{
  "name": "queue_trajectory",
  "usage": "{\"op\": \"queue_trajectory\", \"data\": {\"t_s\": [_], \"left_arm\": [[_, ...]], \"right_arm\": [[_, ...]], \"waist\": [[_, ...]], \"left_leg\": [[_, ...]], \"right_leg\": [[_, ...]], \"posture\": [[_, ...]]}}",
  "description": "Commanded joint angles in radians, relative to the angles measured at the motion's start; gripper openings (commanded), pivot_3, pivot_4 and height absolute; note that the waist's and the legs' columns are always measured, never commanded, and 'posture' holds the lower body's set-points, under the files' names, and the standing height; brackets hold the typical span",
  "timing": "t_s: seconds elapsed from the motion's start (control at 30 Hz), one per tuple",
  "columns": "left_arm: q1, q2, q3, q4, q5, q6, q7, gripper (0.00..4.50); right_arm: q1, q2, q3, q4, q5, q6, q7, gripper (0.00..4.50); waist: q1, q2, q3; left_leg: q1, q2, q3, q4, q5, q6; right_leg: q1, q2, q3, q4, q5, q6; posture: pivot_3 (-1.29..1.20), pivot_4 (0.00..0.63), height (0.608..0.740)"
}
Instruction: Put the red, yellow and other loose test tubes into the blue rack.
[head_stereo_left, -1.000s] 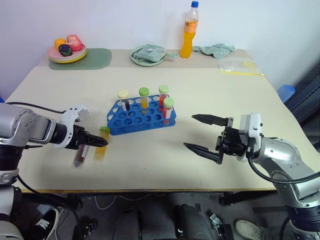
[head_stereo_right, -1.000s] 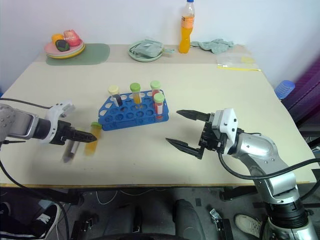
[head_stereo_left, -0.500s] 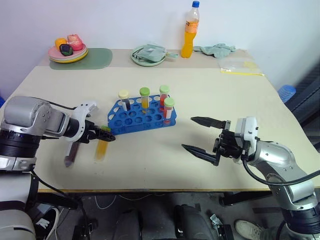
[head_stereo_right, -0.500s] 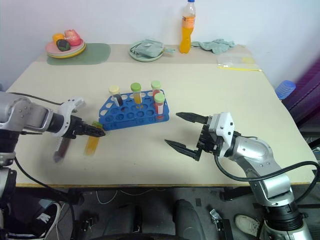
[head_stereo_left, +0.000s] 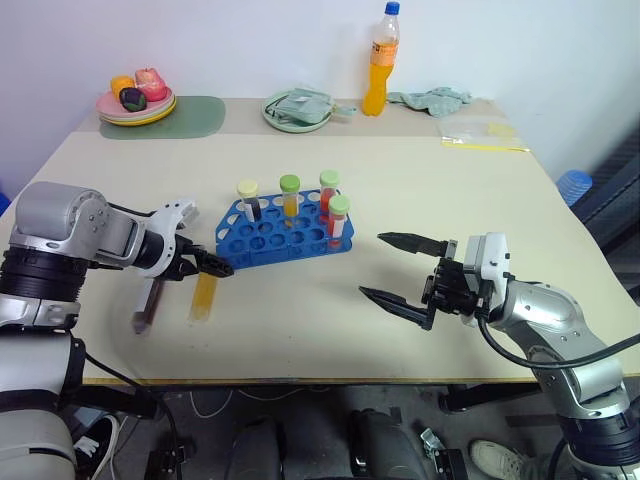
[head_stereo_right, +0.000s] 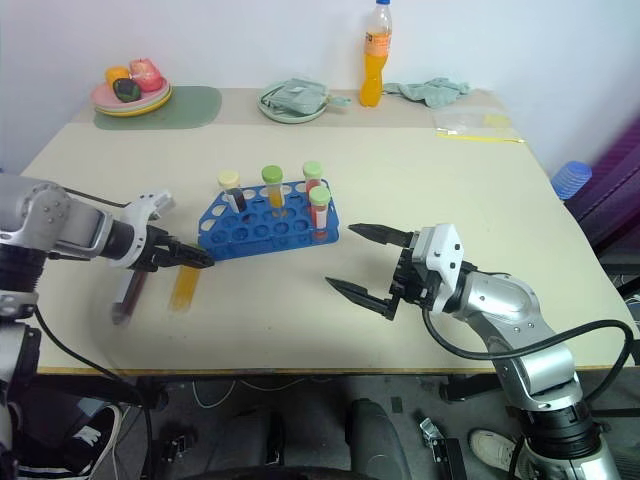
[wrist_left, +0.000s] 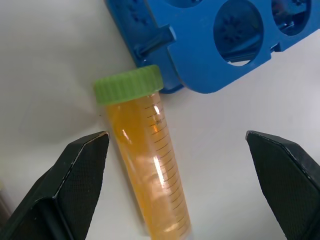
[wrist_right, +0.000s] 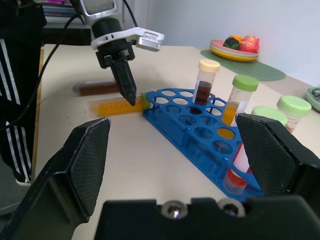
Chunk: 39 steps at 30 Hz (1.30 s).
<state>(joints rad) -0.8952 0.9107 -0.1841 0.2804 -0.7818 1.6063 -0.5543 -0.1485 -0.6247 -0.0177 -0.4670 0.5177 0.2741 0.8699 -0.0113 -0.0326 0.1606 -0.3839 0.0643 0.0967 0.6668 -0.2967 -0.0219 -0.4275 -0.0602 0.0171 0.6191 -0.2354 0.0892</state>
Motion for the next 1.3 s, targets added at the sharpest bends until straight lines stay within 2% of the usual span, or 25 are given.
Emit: {"op": "queue_trajectory", "data": {"t_s": [0.03,0.37,0.47,0.63,0.67,0.8,0.93,1.03,1.13,1.2,1.27,1.3], "left_arm": [[0.02,0.044,0.006,-0.033,-0.046,0.008,0.026,4.5],[0.069,0.043,0.067,-0.038,-0.106,0.008,0.119,4.5],[0.079,0.039,0.065,-0.044,-0.129,0.008,0.131,3.66],[0.083,0.029,0.084,-0.03,-0.154,0.008,0.176,1.16],[0.082,0.033,0.082,-0.028,-0.162,0.008,0.18,0.81],[0.077,0.035,0.103,-0.007,-0.209,0.008,0.223,0.74],[0.089,0.02,0.202,-0.016,-0.209,0.008,0.316,0.74],[0.118,-0.044,0.347,-0.087,-0.147,0.008,0.414,0.74],[0.189,-0.153,0.494,-0.231,-0.092,-0.025,0.512,0.74],[0.244,-0.246,0.568,-0.343,-0.041,-0.129,0.577,0.74],[0.329,-0.263,0.527,-0.458,0.036,-0.372,0.49,0.74],[0.35,-0.286,0.538,-0.492,0.053,-0.424,0.497,0.74]], "right_arm": [[-0.015,0.002,-0.031,-0.01,-0.003,-0.031,-0.004,4.42],[-0.016,0.002,-0.03,-0.004,-0.013,-0.047,-0.015,4.42],[-0.025,0.005,-0.025,-0.006,-0.017,-0.043,-0.023,4.5],[-0.027,0.003,-0.029,-0.004,-0.028,-0.047,-0.031,4.5],[-0.029,0.002,-0.03,-0.003,-0.027,-0.046,-0.032,4.5],[-0.033,0.0,-0.035,0.011,-0.035,-0.054,-0.033,4.5],[-0.025,-0.002,-0.038,0.021,-0.047,-0.07,-0.032,4.5],[-0.018,-0.003,-0.04,0.022,-0.055,-0.079,-0.033,4.5],[-0.018,0.0,-0.045,0.03,-0.061,-0.085,-0.038,4.5],[-0.022,0.003,-0.051,0.038,-0.069,-0.094,-0.045,4.5],[-0.029,0.007,-0.059,0.047,-0.07,-0.099,-0.052,4.5],[-0.032,0.009,-0.062,0.051,-0.074,-0.103,-0.056,4.5]], "waist": [[-0.001,0.0,0.0],[0.002,0.0,0.0],[0.001,0.0,0.0],[0.0,0.0,0.0],[0.0,0.0,0.0],[0.001,0.0,0.0],[0.001,0.0,0.0],[0.001,0.0,0.0],[0.001,-0.001,-0.001],[0.001,-0.001,-0.001],[0.001,-0.001,-0.001],[0.0,-0.001,-0.001]], "left_leg": [[0.0,0.0,0.0,0.0,0.0,0.0],[0.0,0.0,0.0,0.0,0.0,0.0],[0.0,0.0,0.0,0.0,0.0,0.0],[0.0,0.0,0.0,0.0,0.0,0.0],[0.0,0.0,0.0,0.0,0.0,0.0],[0.0,0.0,0.0,0.0,0.0,0.0],[0.0,0.0,0.0,0.0,0.0,0.0],[0.0,0.0,0.0,0.0,0.0,0.0],[0.0,0.0,0.0,0.001,0.0,0.0],[0.0,-0.001,0.0,0.001,0.0,0.0],[0.0,-0.001,0.0,0.001,0.001,-0.001],[0.0,-0.001,0.0,0.001,0.001,-0.001]], "right_leg": [[0.0,0.0,0.0,0.0,0.0,0.0],[0.0,0.0,0.0,0.0,0.0,0.0],[0.0,0.0,0.0,0.0,0.0,0.0],[0.0,0.0,0.0,0.001,0.0,0.0],[0.0,0.0,0.0,0.001,0.0,0.0],[0.0,0.0,0.0,0.001,0.0,0.001],[0.0,0.0,0.0,0.001,0.001,0.001],[0.0,0.0,0.0,0.001,0.001,0.002],[0.0,-0.001,0.0,0.001,0.002,0.003],[0.0,-0.001,0.0,0.001,0.002,0.003],[0.0,-0.001,-0.001,0.002,0.002,0.003],[0.0,-0.001,-0.001,0.002,0.002,0.003]], "posture": [[0.0,0.15,0.74],[0.0,0.15,0.74],[0.0,0.15,0.74],[0.0,0.15,0.74],[0.0,0.15,0.74],[0.0,0.15,0.74],[0.0,0.15,0.74],[0.0,0.15,0.74],[0.0,0.15,0.74],[0.0,0.15,0.74],[0.0,0.15,0.74],[0.0,0.15,0.74]]}}
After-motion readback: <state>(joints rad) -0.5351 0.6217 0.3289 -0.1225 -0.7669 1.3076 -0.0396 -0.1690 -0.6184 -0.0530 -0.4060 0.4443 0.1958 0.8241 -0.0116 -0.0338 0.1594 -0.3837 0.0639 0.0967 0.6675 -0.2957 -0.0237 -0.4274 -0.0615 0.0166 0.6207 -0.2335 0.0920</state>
